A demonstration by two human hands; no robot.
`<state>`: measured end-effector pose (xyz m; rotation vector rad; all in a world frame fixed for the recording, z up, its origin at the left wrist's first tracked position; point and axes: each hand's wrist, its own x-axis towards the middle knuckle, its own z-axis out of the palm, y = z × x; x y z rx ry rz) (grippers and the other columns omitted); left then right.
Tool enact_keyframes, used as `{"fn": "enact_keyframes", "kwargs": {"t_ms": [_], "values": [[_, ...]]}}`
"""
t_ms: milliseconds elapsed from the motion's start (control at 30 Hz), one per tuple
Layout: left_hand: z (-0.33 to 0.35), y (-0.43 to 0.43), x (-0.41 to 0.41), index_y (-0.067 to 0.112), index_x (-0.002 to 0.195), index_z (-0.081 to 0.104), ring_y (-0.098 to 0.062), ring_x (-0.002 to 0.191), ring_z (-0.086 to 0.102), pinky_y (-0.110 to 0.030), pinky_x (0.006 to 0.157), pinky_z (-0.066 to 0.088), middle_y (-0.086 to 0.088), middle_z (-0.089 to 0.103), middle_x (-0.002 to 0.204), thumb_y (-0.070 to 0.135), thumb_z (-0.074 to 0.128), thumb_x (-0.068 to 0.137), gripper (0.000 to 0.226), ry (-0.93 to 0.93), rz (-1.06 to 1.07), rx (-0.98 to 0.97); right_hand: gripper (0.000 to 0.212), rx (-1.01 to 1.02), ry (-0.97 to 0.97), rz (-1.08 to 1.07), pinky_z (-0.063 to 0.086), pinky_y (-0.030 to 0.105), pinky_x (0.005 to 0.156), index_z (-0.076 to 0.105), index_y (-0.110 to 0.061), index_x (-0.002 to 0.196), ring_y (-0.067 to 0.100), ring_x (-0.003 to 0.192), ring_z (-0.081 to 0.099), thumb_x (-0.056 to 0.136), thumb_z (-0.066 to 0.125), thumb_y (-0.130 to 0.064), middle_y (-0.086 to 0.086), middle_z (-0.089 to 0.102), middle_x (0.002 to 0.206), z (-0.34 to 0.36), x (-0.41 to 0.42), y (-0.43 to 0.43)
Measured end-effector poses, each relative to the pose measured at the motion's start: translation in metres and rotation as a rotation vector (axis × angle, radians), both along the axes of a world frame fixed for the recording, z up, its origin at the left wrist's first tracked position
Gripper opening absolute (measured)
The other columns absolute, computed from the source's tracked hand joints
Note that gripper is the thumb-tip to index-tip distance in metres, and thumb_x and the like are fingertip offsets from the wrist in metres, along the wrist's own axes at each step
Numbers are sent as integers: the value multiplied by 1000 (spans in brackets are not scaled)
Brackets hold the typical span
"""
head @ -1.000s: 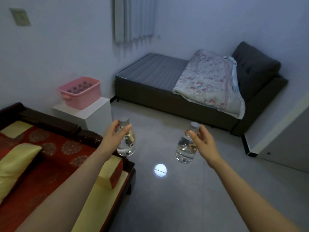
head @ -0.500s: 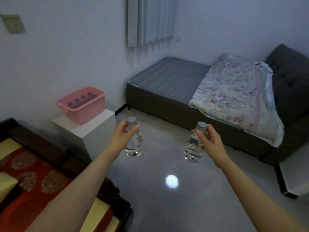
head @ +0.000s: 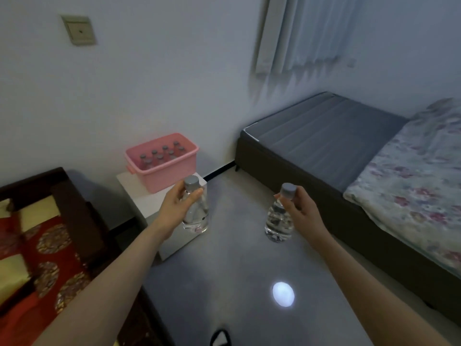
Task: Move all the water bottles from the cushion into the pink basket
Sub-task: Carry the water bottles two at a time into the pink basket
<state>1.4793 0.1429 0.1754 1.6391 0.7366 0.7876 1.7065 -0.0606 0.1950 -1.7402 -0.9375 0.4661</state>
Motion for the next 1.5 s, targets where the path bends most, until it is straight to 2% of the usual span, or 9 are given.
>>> {"fn": "enact_keyframes", "kwargs": {"t_ms": [400, 700, 800, 900, 1000, 1133, 1333, 1433, 1500], "values": [[-17, 194, 78, 35, 100, 62, -10, 101, 64, -25, 84, 49, 10, 69, 103, 30, 65, 87, 14, -29, 163, -61, 15, 21, 56, 198, 50, 52, 96, 56, -16, 109, 22, 105, 64, 95, 56, -20, 8, 67, 108, -16, 106, 245], [-34, 319, 115, 37, 102, 60, 2, 99, 62, -29, 91, 46, 19, 69, 104, 34, 66, 87, 17, 23, 346, -25, 19, 1, 23, 415, 50, 46, 95, 55, -8, 111, 25, 105, 63, 94, 57, -17, 11, 65, 108, -33, 159, 427], [-41, 361, 119, 39, 96, 60, -1, 93, 63, -27, 84, 45, 16, 68, 97, 36, 67, 85, 13, 21, 438, -7, 17, 3, 28, 503, 52, 29, 88, 55, -10, 109, 18, 103, 64, 93, 59, -15, 9, 66, 107, -39, 169, 496], [-50, 396, 119, 38, 95, 61, -6, 95, 62, -26, 86, 46, 14, 68, 98, 31, 69, 84, 15, -4, 563, -7, 13, 11, 45, 609, 48, 11, 77, 55, -18, 101, -4, 91, 63, 92, 59, -10, 0, 66, 100, -44, 168, 556], [-61, 422, 114, 41, 90, 62, 0, 88, 62, -20, 81, 47, 19, 68, 90, 25, 71, 84, 19, 0, 646, -12, 18, -8, 65, 680, 44, 4, 75, 53, -26, 98, -13, 85, 60, 92, 60, -11, -3, 64, 99, -53, 160, 603], [-79, 447, 97, 30, 93, 63, -13, 92, 64, -36, 86, 49, 5, 70, 94, 26, 73, 80, 17, -5, 730, -78, 20, -46, 101, 783, 47, 10, 83, 55, -27, 105, -2, 98, 63, 92, 60, -12, -3, 68, 106, -74, 141, 654], [-111, 487, 72, 18, 93, 63, -15, 89, 61, -39, 86, 49, -9, 69, 95, 29, 74, 76, 23, 23, 768, -125, 20, -78, 151, 805, 49, 18, 84, 56, -17, 109, 10, 97, 63, 91, 63, -13, 4, 66, 105, -111, 104, 712], [-130, 513, 60, 25, 91, 63, -10, 86, 61, -29, 83, 48, 7, 69, 89, 41, 74, 70, 29, 37, 736, -167, 22, -104, 209, 748, 50, 25, 90, 56, -16, 110, 11, 103, 64, 90, 65, -15, 5, 68, 108, -135, 89, 736], [-143, 523, 56, 26, 90, 63, -6, 83, 60, -21, 77, 48, 12, 67, 84, 35, 76, 72, 25, 37, 698, -198, 24, -142, 251, 724, 51, 34, 93, 56, -13, 111, 20, 109, 64, 89, 66, -14, 11, 68, 112, -150, 81, 746]]}}
